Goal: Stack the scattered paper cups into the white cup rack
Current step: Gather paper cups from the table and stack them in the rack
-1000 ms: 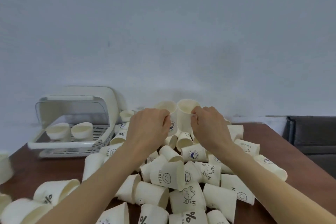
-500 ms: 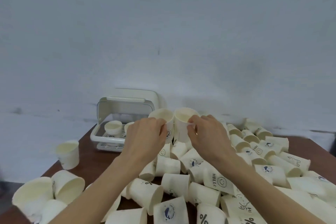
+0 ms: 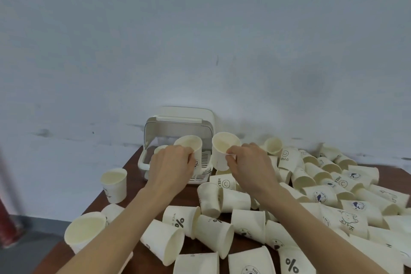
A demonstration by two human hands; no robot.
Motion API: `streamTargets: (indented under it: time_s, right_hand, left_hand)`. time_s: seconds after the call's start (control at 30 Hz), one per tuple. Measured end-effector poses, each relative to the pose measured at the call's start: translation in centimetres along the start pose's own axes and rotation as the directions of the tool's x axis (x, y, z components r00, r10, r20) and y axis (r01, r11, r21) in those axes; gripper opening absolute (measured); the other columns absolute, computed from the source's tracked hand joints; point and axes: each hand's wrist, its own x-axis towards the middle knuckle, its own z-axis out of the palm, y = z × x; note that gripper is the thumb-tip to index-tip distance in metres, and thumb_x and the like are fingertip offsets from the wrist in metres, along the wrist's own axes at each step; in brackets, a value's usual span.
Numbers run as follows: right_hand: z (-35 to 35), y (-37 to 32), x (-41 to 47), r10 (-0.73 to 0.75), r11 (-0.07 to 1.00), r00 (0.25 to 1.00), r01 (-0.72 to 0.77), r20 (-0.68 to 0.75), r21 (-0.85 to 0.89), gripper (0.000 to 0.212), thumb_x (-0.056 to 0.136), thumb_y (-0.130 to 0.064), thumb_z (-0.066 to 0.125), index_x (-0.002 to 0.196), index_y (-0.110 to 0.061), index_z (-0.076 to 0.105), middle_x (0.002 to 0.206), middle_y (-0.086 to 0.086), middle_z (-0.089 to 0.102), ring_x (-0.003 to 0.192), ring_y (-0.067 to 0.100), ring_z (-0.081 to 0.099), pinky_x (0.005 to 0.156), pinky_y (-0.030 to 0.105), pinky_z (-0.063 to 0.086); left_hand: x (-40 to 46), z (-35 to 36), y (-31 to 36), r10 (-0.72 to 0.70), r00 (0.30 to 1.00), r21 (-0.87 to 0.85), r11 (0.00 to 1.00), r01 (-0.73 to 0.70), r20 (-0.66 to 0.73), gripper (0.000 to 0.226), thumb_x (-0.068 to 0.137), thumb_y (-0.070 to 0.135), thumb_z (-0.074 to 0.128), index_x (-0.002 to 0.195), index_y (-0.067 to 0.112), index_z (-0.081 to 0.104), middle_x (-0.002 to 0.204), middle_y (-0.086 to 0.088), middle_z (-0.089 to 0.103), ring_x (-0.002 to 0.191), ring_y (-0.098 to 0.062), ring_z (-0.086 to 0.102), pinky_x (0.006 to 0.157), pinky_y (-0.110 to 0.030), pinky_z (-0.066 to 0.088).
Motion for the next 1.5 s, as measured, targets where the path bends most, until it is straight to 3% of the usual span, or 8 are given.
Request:
streamTargets:
  time_s: [0.2,0.33,0.57,0.77,0.9,1.07,1.33,1.5]
  right_hand:
    - [2.2,-1.8,1.3,0.008,0.999,0.997,-0.005,0.083,-0.037,0.03,0.096,-0.029,0.045,0.104,-0.018,0.071,0.096,0.005,0.066,0.097,0.024,0.054,0.076,0.035,0.043]
    - [3.8,-2.5,2.0,0.01,0.999,0.997,-0.007,0.076,-0.035,0.029,0.095,-0.028,0.046,0.103,-0.018,0.072,0.096,0.006,0.067,0.094,0.025,0.055,0.075,0.035,0.044]
    - [6.7,-3.5,4.6,0.017,1.0,0.999,-0.017,0.042,0.008,0.028,0.096,-0.026,0.046,0.104,-0.016,0.071,0.095,0.008,0.064,0.093,0.026,0.053,0.073,0.035,0.042]
    - [9.9,-4.1,7.9,-0.014,1.0,1.0,0.014,-0.008,-0.006,0.027,0.097,-0.025,0.046,0.099,-0.016,0.071,0.09,0.006,0.065,0.091,0.024,0.054,0.071,0.033,0.043]
    - [12.4,-4.4,9.4,-0.047,0.998,0.998,0.049,0.043,-0.033,0.025,0.097,-0.023,0.047,0.091,-0.013,0.07,0.089,0.008,0.065,0.092,0.027,0.055,0.072,0.036,0.047]
    - [15.0,-4.3,9.5,-0.078,0.986,0.987,0.097,0.141,-0.135,0.021,0.096,-0.018,0.05,0.096,-0.011,0.069,0.094,0.008,0.067,0.092,0.028,0.058,0.067,0.032,0.034]
    - [17.2,-3.8,8.9,-0.016,0.989,0.949,0.062,0.314,-0.137,0.024,0.089,-0.002,0.047,0.105,-0.007,0.065,0.101,0.013,0.064,0.095,0.031,0.059,0.07,0.035,0.045]
    - [17.7,-4.2,7.8,-0.048,0.988,0.944,0.093,0.327,-0.122,0.024,0.087,0.002,0.044,0.103,-0.009,0.059,0.1,0.011,0.062,0.094,0.03,0.057,0.066,0.035,0.039]
  left_hand:
    - [-0.3,0.2,-2.9,-0.134,0.991,0.03,0.99,0.135,-0.011,0.029,0.096,0.031,0.043,0.095,0.024,0.071,0.086,-0.001,0.068,0.076,-0.022,0.051,0.063,-0.029,0.03]
    - [-0.2,0.8,-4.1,-0.196,0.98,-0.006,0.981,0.196,-0.009,0.028,0.096,0.029,0.045,0.095,0.023,0.072,0.085,-0.004,0.067,0.073,-0.017,0.039,0.063,-0.029,0.033]
    - [1.4,2.4,-5.6,-0.211,0.977,-0.003,0.978,0.211,-0.023,0.027,0.095,0.031,0.046,0.095,0.025,0.072,0.089,-0.005,0.068,0.087,-0.028,0.059,0.066,-0.031,0.037]
    - [3.1,3.5,-7.5,-0.233,0.972,0.008,0.972,0.233,-0.02,0.027,0.096,0.03,0.044,0.076,0.022,0.06,0.074,-0.003,0.059,0.069,-0.026,0.048,0.061,-0.031,0.039]
    - [4.5,4.0,-8.7,-0.206,0.977,0.039,0.977,0.208,-0.056,0.029,0.097,0.027,0.042,0.069,0.02,0.047,0.066,0.0,0.048,0.065,-0.025,0.045,0.058,-0.03,0.034]
    - [6.1,5.1,-10.0,-0.192,0.977,0.06,0.979,0.197,-0.092,0.026,0.097,0.022,0.042,0.079,0.015,0.059,0.071,-0.001,0.047,0.068,-0.027,0.046,0.057,-0.031,0.031]
    - [7.7,7.9,-11.5,-0.167,0.984,0.057,0.984,0.171,-0.063,0.022,0.096,0.017,0.042,0.084,0.013,0.06,0.08,-0.005,0.053,0.076,-0.03,0.056,0.059,-0.032,0.033]
    - [8.3,9.8,-11.7,-0.158,0.987,0.086,0.984,0.156,0.011,0.021,0.096,0.014,0.044,0.099,0.013,0.065,0.092,-0.006,0.057,0.074,-0.024,0.047,0.06,-0.032,0.034]
